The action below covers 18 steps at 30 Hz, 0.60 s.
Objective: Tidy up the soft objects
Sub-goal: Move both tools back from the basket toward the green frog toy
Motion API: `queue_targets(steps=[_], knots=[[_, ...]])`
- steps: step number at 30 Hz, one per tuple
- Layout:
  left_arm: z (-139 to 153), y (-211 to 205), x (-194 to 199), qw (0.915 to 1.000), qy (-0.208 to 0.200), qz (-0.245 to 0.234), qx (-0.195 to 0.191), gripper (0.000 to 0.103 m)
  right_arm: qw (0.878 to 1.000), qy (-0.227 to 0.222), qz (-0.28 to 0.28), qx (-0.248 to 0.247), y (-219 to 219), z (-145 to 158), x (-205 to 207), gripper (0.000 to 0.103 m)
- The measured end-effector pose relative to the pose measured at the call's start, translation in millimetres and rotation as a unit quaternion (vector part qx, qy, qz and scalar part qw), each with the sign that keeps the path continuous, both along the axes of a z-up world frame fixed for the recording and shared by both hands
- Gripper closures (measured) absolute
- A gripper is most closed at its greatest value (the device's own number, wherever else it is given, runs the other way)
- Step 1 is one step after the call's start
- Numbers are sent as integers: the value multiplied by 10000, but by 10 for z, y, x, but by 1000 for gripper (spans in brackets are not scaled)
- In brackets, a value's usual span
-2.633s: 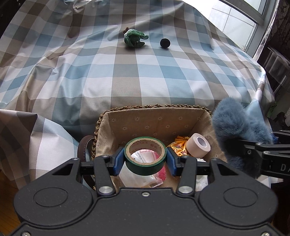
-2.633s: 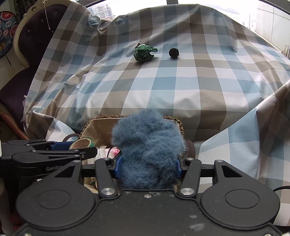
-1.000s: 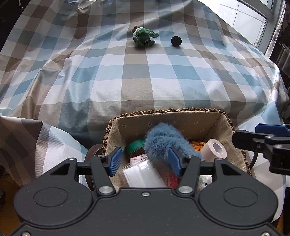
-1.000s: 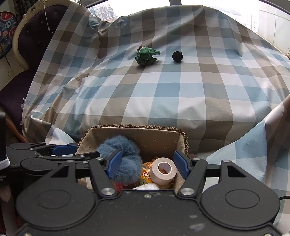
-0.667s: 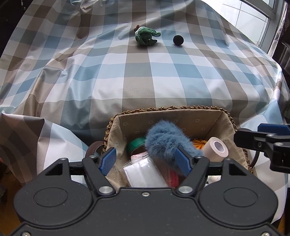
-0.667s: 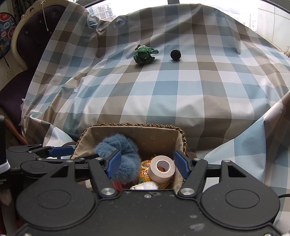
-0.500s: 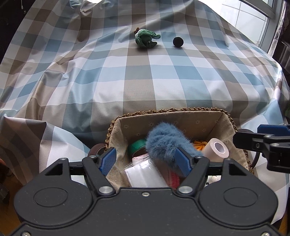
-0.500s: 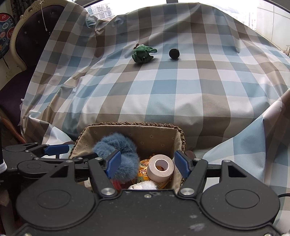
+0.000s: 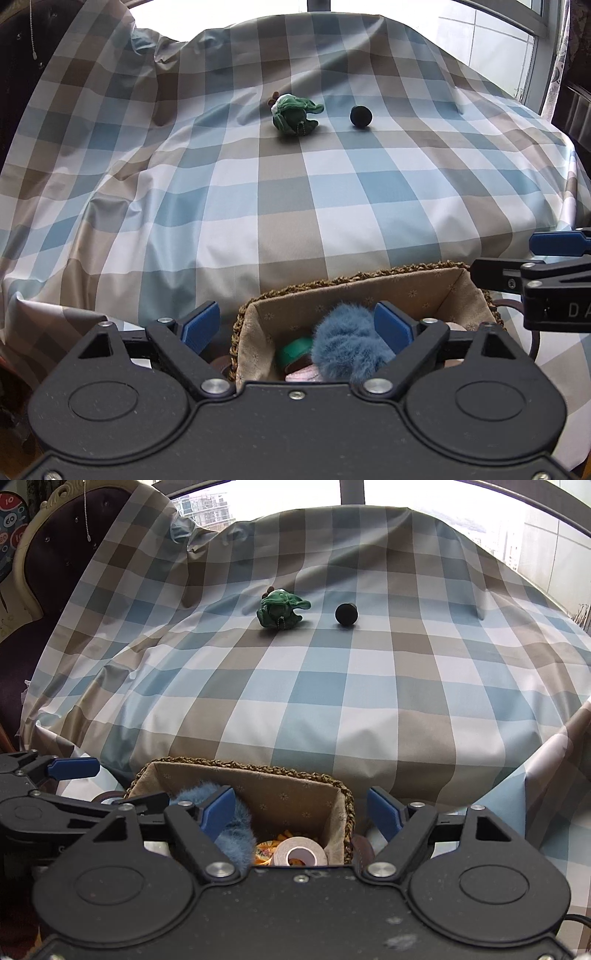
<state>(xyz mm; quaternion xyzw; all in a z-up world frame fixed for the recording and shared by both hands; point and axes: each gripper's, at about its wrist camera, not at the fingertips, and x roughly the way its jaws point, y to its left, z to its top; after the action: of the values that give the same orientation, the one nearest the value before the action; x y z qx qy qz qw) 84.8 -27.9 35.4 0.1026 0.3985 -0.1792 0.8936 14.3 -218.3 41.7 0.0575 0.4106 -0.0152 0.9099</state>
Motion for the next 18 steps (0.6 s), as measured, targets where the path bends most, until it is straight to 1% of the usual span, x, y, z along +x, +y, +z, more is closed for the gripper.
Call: queue_targets(steps=[2,6,7,11,13,18], knots=[[45,-26,90,9998,-178,-3,35,9,9999,-106,4,-62,-14,26,100,18],[94,-92,284,9987,-486,-14,139,6,9993,-363,-45,-119,-48,89,337,13],[98,-108,334,9984,-552,-27,140,4,9990,-430,-60,-138,-56,102,406,8],[91,-158,562,9973,-727,3,138,3,9971,-716,-165,-211,-84,127,676,0],[81,-174,683,9970,-767,25,71,3,9961,-823,-209,-234,-103,116,829,0],[8,-233,980,9966,-820,68,-78,3,9959,-805,-229,-344,-195,1,1210,0]])
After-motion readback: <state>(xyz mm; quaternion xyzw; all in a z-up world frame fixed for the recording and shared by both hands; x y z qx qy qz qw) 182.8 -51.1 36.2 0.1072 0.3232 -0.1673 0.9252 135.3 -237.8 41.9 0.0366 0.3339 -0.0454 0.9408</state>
